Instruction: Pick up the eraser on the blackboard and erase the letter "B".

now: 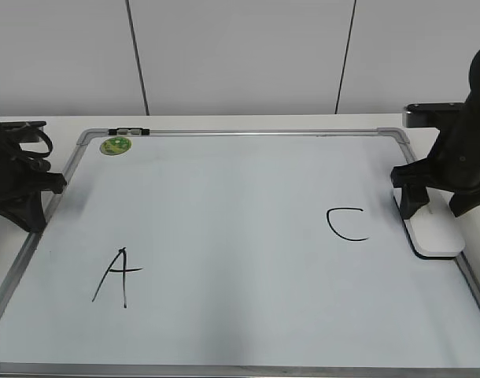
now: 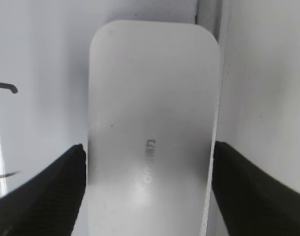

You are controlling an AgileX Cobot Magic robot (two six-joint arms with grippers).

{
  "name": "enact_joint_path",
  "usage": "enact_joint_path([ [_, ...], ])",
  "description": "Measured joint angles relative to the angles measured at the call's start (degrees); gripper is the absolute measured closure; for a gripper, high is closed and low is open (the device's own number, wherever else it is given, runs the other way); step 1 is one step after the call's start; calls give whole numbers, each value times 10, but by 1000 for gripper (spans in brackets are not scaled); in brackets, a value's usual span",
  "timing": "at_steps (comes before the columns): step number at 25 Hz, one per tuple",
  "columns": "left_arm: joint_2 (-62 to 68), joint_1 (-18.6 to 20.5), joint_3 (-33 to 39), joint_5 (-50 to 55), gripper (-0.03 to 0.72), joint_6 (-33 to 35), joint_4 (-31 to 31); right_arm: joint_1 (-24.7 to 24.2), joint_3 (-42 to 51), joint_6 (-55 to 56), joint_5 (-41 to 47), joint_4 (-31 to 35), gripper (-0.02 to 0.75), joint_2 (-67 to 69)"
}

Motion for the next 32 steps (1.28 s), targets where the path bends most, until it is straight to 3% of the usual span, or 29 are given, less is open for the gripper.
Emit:
enact_joint_path([
  [19,0,0,0,-3,631,2,0,0,-123,-12,117,0,142,-22],
  [23,-1,0,0,-11,498,3,-1,0,-139,-21,148,0,143,-27],
  [28,-24,0,2,-22,223,4,-2,0,-151,-29,176,0,143,-49],
  [32,-74,0,2,-14,162,4,-2,0,-166,-34,201,1,143,-83],
])
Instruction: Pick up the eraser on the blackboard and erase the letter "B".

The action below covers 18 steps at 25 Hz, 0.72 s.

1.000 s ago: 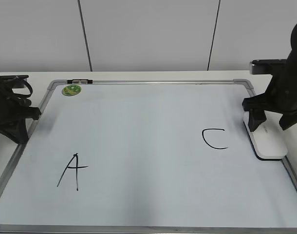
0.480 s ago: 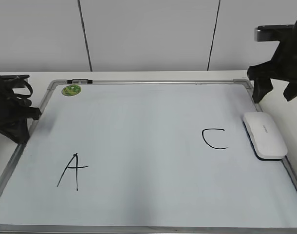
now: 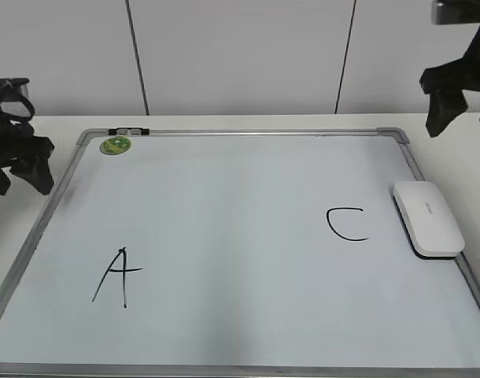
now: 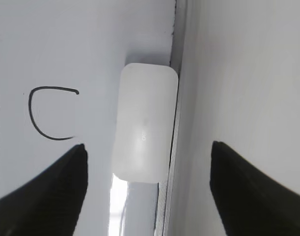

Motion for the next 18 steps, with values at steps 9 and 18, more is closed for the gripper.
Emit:
enact_joint_path([
  [9,-142,0,1,90,153,0,-1,1,-4,-5,38,2,143,-107],
  [18,-271,0,1,183,185,0,-2,2,-4,-20,48,26,144,-225],
])
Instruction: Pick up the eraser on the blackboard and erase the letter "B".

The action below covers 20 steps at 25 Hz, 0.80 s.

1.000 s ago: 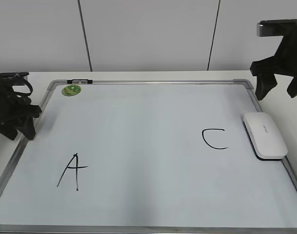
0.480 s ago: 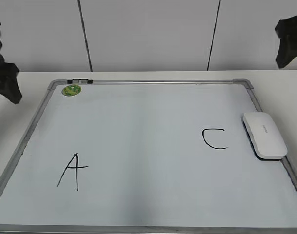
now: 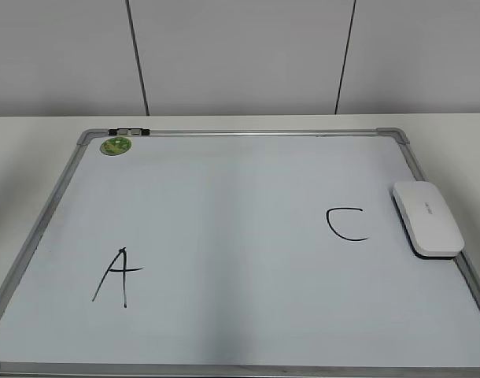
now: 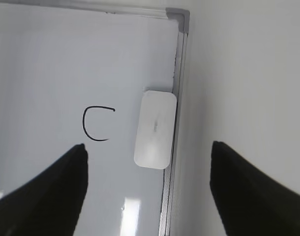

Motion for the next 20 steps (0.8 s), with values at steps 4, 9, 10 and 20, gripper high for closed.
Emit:
enact_joint_path([
  [4,-44,0,0,17,188,-5,0,0,0,-4,5,1,144,-47],
  [9,-86,-1,0,20,190,-17,-4,0,26,-5,6,3,144,-114],
  [10,-93,-1,3,20,192,-17,-6,0,35,-5,6,3,144,-127],
  [20,-224,-29,101,22,198,-19,-18,0,195,-6,8,4,144,-269],
])
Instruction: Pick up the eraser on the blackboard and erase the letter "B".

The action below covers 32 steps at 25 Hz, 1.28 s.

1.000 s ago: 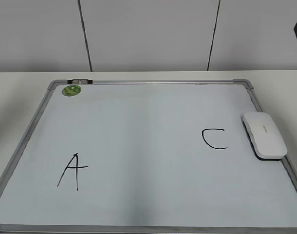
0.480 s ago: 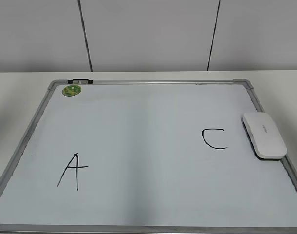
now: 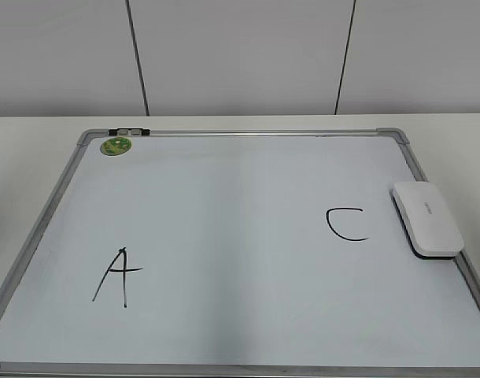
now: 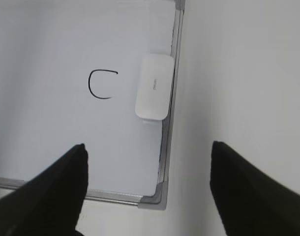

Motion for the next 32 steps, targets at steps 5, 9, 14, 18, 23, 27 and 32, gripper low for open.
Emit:
enact_joint_path([
  [5,-79,-5,71,1,198,-1,0,0,82,0,0,-2,145,-79],
  [9,-145,-5,130,1,199,-1,0,0,146,0,0,-2,146,-154],
  [14,-237,-5,210,-16,199,-1,1,0,229,0,-7,-2,146,-246],
  [18,-295,-5,270,-40,199,-1,13,0,298,-1,-37,-3,146,-307],
  [23,-349,-5,333,-76,203,-1,36,0,372,-1,-71,-3,146,-358],
  [27,-371,-5,371,-111,228,-1,55,0,398,-1,-97,-3,146,-365],
  [32,-373,-5,387,-139,250,-1,71,0,398,-1,-127,-5,146,-365],
])
